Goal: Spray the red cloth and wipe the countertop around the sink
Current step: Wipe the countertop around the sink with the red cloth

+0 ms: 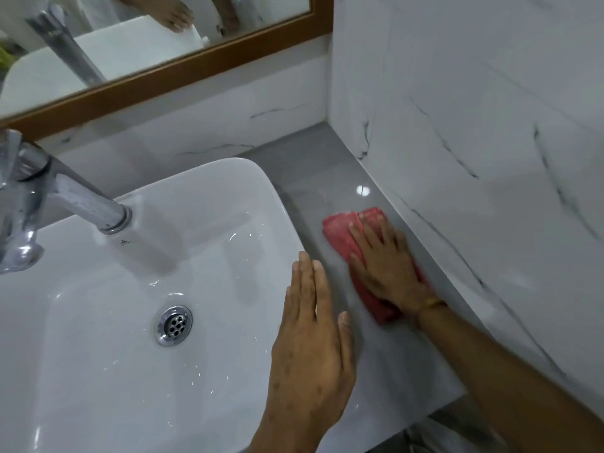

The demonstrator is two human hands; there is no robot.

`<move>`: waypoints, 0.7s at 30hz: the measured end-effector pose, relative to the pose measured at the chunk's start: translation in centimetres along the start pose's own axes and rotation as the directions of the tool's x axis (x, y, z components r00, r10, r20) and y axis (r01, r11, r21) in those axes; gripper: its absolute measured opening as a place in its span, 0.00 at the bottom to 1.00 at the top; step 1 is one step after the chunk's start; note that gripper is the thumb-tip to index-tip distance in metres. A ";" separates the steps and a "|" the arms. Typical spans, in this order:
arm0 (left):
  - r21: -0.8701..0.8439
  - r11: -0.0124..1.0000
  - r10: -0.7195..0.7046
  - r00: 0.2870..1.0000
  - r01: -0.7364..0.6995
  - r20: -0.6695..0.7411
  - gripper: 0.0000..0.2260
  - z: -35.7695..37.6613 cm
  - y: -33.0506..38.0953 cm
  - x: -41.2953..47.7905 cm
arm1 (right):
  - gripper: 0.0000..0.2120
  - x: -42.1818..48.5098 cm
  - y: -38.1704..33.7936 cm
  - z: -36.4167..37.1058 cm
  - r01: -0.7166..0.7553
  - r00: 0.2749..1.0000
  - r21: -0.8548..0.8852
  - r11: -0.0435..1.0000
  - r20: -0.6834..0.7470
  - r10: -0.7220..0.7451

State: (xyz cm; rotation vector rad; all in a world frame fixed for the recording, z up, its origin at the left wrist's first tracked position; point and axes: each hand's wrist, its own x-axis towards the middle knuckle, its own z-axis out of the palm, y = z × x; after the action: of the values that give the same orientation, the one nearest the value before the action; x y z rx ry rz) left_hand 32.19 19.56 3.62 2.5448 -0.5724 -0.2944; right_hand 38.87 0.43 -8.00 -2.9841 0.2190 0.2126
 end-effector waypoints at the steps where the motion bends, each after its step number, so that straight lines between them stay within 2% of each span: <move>1: 0.013 1.000 0.006 1.000 -0.006 -0.011 0.28 0.0 -0.1 0.0 | 0.29 2.2 0.0 -0.6 -0.014 1.000 0.012 1.000 0.001 0.014; 4: 0.028 0.999 0.038 0.997 -0.037 -0.064 0.28 0.2 -0.1 0.8 | 0.29 6.2 -0.8 -1.3 -0.029 0.999 0.044 0.999 -0.043 0.031; 7: 0.028 0.998 0.055 0.997 -0.054 -0.057 0.27 0.2 -0.1 1.0 | 0.28 4.4 -1.2 -0.3 0.048 0.998 0.043 0.998 -0.033 -0.046; 10: 0.010 0.998 0.060 0.998 -0.060 -0.021 0.27 0.1 -0.1 0.4 | 0.28 -1.8 -1.8 1.2 0.102 0.994 0.042 0.994 -0.026 -0.101; 15: 0.008 0.999 0.041 0.999 -0.041 0.000 0.27 0.2 -0.2 0.3 | 0.32 -14.1 -6.2 3.7 0.086 0.996 0.056 0.995 0.011 -0.086; 19: -0.023 0.995 0.094 0.996 -0.094 -0.003 0.25 -0.4 -0.1 -0.4 | 0.35 -21.7 -11.6 5.8 -0.038 0.998 0.121 0.992 -0.052 0.045; 21: -0.042 0.986 0.157 0.982 -0.162 -0.107 0.23 -1.3 -0.1 -2.0 | 0.38 -24.0 -14.4 6.4 -0.067 0.992 0.184 0.981 -0.095 0.085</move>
State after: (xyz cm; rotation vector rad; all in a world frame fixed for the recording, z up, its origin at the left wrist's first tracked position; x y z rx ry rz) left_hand 30.83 21.15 4.82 2.4317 -0.7146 -0.1172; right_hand 16.80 18.67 -8.77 -2.8113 0.3449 0.0438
